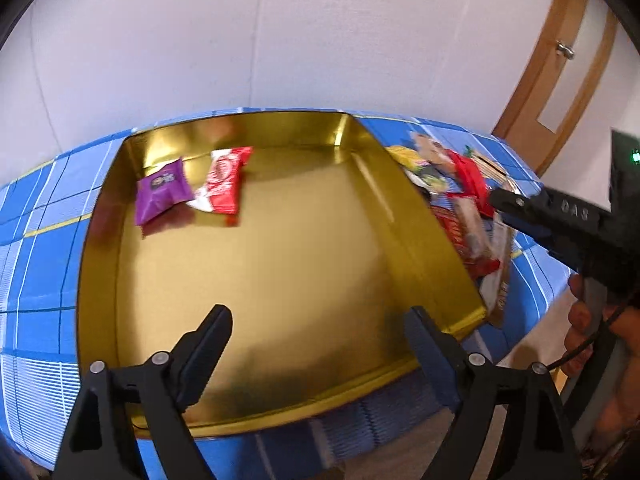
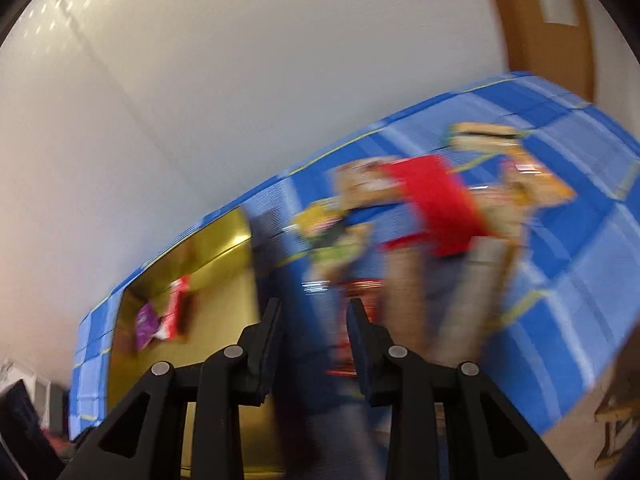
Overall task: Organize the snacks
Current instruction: 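Place the red wafer bar into the tray with the right gripper, then grasp the granola bar with the left gripper while the right grasps the white-brown stick pack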
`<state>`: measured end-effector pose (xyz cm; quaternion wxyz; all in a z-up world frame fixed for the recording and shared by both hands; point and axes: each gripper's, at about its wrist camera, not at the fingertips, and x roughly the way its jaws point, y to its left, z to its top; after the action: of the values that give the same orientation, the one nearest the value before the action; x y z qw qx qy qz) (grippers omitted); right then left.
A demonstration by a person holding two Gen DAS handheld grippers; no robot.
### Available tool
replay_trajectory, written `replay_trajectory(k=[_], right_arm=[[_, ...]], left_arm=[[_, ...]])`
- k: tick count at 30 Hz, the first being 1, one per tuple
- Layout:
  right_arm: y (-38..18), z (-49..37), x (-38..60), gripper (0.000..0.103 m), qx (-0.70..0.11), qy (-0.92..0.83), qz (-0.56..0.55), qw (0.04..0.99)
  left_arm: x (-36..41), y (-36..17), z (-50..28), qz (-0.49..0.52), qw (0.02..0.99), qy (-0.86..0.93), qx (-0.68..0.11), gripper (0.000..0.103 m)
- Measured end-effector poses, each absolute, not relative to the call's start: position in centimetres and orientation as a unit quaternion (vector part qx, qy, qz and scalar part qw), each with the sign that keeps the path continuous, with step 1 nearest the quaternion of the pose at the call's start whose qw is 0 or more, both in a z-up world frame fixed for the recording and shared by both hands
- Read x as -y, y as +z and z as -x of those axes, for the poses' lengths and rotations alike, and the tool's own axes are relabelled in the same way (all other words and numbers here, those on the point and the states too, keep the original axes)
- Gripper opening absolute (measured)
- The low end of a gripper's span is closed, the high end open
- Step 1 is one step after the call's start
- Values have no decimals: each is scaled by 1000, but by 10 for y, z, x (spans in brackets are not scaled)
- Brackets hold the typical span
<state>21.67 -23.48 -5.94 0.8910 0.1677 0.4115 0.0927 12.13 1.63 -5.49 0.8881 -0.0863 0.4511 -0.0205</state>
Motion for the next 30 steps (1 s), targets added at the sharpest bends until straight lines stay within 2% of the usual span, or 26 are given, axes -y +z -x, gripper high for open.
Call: replay_trajectory(k=[3,9,13,21,25,30], right_arm=[[-68,-205,261,34,-398,43,-154,904],[-104,-201,298,34,-442,10,-190,877],[-112,-205,292,34,-452,23,-196,870],[-116,-225,260,34,-463,26,-140,875],[-118,-234,248,29,-455,31,-75,887],[-114,-237,275,23,-441,22,-59,895]], left_arm=[[1,-53,-117,74,891,-30,-448,91],[30,-54,-114,46,888,-50,-454,93],[43,-53,-112,32,889,-56,-453,93],[49,-56,-109,19,887,-57,-457,93],[53,-55,-108,13,888,-57,-457,93],[58,-52,-110,6,889,-61,-454,93]])
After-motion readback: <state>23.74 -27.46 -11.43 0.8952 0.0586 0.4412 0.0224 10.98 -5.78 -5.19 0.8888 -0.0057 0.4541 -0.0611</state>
